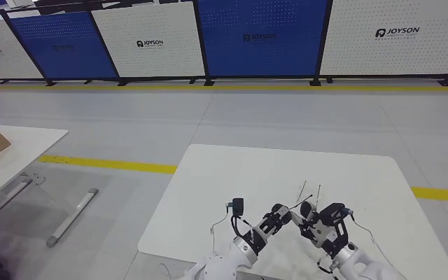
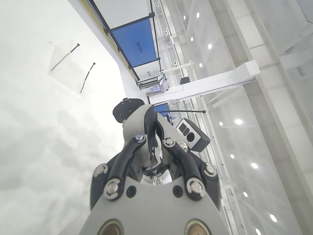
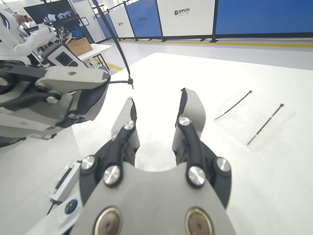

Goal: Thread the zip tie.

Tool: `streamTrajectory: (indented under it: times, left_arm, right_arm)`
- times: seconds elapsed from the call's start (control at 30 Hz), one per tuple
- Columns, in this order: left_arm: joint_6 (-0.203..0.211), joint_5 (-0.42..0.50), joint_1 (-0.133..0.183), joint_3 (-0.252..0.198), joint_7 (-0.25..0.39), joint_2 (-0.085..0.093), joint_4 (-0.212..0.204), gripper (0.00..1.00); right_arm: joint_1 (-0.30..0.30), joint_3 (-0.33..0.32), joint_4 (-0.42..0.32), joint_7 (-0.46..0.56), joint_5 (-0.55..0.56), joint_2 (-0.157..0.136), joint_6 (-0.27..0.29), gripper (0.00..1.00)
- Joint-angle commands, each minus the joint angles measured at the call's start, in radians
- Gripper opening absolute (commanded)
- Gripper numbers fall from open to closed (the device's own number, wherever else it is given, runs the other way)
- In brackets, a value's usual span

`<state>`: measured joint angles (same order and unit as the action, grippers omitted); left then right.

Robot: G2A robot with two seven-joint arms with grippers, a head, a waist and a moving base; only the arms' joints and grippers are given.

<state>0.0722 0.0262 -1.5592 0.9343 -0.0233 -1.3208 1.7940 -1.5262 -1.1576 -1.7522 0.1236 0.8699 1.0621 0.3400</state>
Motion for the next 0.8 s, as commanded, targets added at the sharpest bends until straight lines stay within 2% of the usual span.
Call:
streamTrajectory:
  times: [0.0,0.33,0.77]
  left_arm:
    - [-0.001,-0.003,0.002,-0.004,-0.001,0.0,-0.003,0.0]
    - [-0.009,-0.02,0.015,-0.021,-0.015,-0.004,-0.019,0.0]
    - [-0.011,-0.044,0.025,-0.044,-0.041,-0.009,-0.041,0.0]
  right_arm:
    - [0.0,0.001,0.0,-0.008,-0.001,-0.001,0.0,0.33]
    - [-0.002,0.01,-0.005,-0.028,-0.008,-0.009,0.0,0.31]
    - [-0.011,0.018,-0.016,-0.047,-0.028,-0.024,0.0,0.18]
